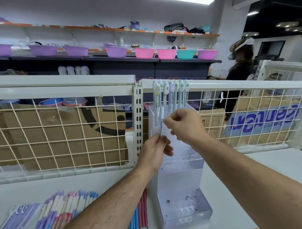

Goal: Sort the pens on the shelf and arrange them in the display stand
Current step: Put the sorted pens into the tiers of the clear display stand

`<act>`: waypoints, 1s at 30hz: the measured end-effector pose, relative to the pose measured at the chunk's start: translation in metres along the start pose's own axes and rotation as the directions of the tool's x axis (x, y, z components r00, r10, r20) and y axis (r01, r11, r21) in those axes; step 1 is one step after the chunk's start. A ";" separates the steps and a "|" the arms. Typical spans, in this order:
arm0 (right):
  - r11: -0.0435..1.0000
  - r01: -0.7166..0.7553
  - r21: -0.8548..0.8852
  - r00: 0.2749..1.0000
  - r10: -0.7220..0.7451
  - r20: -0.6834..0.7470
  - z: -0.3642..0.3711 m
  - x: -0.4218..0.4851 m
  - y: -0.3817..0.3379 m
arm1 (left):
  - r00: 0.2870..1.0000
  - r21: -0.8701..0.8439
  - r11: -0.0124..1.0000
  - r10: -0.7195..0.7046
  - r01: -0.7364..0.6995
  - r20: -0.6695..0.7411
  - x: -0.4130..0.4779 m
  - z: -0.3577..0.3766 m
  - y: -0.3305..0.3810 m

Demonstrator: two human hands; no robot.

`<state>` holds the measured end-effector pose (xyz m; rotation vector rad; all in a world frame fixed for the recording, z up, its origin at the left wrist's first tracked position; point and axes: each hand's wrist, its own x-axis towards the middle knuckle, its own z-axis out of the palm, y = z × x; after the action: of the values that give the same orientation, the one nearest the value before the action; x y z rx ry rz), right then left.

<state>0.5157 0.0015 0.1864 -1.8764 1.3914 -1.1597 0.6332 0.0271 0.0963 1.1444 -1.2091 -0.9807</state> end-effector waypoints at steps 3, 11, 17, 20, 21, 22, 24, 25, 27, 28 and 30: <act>0.999 0.010 -0.036 0.998 -0.008 0.056 0.002 -0.012 0.006 | 1.000 0.050 0.999 0.019 -0.019 0.004 0.000 0.001 0.004; 0.998 -0.022 0.060 0.995 0.016 0.102 -0.002 -0.005 0.020 | 0.996 0.187 0.982 0.037 -0.023 -0.076 -0.004 0.012 0.006; 0.975 -0.029 0.221 0.986 -0.009 0.167 -0.012 0.004 0.024 | 0.983 0.396 0.918 0.101 -0.034 -0.150 -0.007 0.027 0.003; 0.969 0.040 0.244 0.992 -0.068 0.107 -0.032 0.017 0.013 | 0.968 0.626 0.774 0.215 -0.091 -0.125 -0.011 0.031 -0.006; 0.967 0.071 0.243 0.993 -0.092 0.078 -0.039 0.022 0.008 | 0.961 0.700 0.705 0.257 -0.115 -0.102 -0.011 0.032 -0.010; 0.965 0.099 0.243 0.992 -0.115 0.053 -0.046 0.026 0.003 | 0.956 0.738 0.664 0.278 -0.123 -0.091 -0.011 0.032 -0.015; 0.962 0.147 0.230 0.988 -0.154 0.014 -0.057 0.036 -0.006 | 0.954 0.712 0.691 0.281 -0.122 -0.109 -0.012 0.033 -0.022; 0.962 0.168 0.215 0.985 -0.172 -0.003 -0.060 0.041 -0.009 | 0.953 0.680 0.724 0.274 -0.118 -0.126 -0.011 0.033 -0.026; 0.957 0.210 0.202 0.978 -0.208 -0.033 -0.066 0.048 -0.016 | 0.952 0.636 0.764 0.267 -0.113 -0.152 -0.012 0.034 -0.032; 0.952 0.224 0.209 0.975 -0.219 -0.045 -0.068 0.052 -0.019 | 0.952 0.622 0.776 0.260 -0.107 -0.160 -0.012 0.034 -0.034; 0.948 0.230 0.220 0.973 -0.223 -0.059 -0.069 0.058 -0.023 | 0.954 0.602 0.793 0.245 -0.094 -0.173 -0.012 0.034 -0.037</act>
<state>0.4734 -0.0399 0.2580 -1.8943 1.0288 -1.4024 0.5987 0.0281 0.0580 1.5530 -1.4300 -0.2977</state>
